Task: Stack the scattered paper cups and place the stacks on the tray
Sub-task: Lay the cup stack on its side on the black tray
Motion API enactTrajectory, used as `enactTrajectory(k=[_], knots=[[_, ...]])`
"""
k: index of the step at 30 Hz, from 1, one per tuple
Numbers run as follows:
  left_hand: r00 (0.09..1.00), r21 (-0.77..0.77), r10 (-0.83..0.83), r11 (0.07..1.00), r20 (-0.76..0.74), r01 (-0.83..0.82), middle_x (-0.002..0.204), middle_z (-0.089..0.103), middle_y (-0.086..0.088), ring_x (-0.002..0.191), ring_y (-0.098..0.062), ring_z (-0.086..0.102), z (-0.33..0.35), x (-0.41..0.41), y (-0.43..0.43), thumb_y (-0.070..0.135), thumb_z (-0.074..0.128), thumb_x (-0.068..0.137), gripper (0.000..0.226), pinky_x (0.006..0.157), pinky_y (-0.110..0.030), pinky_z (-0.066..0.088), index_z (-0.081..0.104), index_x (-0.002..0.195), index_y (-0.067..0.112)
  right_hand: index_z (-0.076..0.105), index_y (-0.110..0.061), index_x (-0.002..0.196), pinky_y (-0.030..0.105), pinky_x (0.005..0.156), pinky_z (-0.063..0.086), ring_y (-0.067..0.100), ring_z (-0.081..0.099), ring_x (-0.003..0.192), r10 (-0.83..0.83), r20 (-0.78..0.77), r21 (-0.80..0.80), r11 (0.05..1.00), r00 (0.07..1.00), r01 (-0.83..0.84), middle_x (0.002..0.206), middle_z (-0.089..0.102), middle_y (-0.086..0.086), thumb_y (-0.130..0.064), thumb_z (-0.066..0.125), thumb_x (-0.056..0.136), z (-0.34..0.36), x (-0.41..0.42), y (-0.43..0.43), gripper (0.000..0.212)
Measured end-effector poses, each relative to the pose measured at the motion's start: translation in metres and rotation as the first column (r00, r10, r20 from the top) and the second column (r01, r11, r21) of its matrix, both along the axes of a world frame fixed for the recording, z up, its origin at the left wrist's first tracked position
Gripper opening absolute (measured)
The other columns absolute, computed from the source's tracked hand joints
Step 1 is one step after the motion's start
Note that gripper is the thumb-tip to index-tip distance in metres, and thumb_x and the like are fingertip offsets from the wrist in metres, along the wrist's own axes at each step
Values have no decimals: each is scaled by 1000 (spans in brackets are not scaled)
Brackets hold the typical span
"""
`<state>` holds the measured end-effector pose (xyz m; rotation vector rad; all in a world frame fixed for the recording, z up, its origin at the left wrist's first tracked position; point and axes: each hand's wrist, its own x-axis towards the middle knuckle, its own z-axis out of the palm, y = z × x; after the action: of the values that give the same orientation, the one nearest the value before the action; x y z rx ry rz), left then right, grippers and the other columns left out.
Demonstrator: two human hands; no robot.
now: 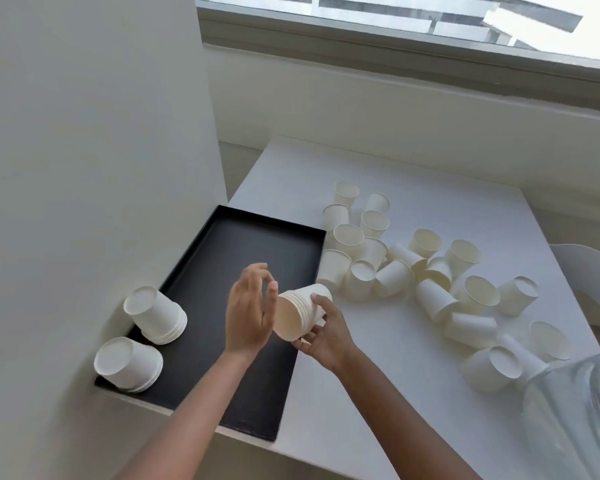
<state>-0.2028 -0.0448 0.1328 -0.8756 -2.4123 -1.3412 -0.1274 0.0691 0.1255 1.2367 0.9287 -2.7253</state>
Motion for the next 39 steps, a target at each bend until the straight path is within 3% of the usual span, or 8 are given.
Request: enactTrajectory(k=[3,7,9,12,19,23,33,39], knots=[[989,-69,146,987,22,-145,98,62,-17,103,-34,58,9,-29,-22,32,28,93,45,87,-46,45,57,91,-3,34,-19,129,37,65,54,29,58,101,48,23,145,988,999,-50,121,52,14,-26,62,82,-4,-18,-21,55],[909,-225,383,912,163,-344,108,61,-18,109,-35,51,6,-60,-54,28,35,98,35,95,-44,35,57,104,1,20,-26,136,36,67,56,17,56,96,52,-22,348,937,998,-41,115,48,-1,-13,67,80,-11,-41,-54,74],[847,-255,447,888,288,-383,115,58,-19,115,-34,47,4,-65,-65,34,30,98,42,98,-44,33,55,110,2,14,-27,140,42,79,55,17,55,100,80,-38,478,877,996,-52,117,47,-2,-10,69,78,-15,-49,-66,85],[799,-245,487,872,352,-424,118,54,-22,118,-34,44,4,-65,-78,39,33,97,47,99,-44,33,55,111,0,19,-26,140,39,99,45,16,52,108,176,-41,668,737,984,-104,122,49,-3,-10,70,74,-19,-60,-84,85],[755,-153,491,866,435,-475,117,48,-24,121,-33,38,6,-60,-96,36,34,97,45,101,-41,30,52,116,0,35,-24,126,29,98,43,13,48,114,442,-5,867,448,897,-216,125,47,0,-11,70,70,-26,-77,-118,67],[738,-130,481,866,474,-482,118,50,-23,121,-29,37,5,-66,-108,38,29,98,48,97,-38,30,51,116,0,36,-22,124,24,92,40,13,47,112,512,25,895,371,859,-247,124,45,0,-10,68,72,-28,-84,-126,63],[812,-312,517,845,271,-434,119,46,-23,111,-37,46,-12,-60,-117,12,59,86,33,96,-39,36,54,113,-6,35,-16,124,19,88,39,12,44,113,576,71,940,233,815,-247,121,41,-5,-15,67,77,-40,-83,-132,57],[833,-364,543,800,104,-476,110,52,-27,105,-41,51,-16,-58,-114,7,61,83,30,88,-48,44,57,109,-7,14,-24,144,17,102,26,6,27,135,630,151,939,149,762,-310,146,27,-2,-10,64,79,-49,-71,-111,83]])
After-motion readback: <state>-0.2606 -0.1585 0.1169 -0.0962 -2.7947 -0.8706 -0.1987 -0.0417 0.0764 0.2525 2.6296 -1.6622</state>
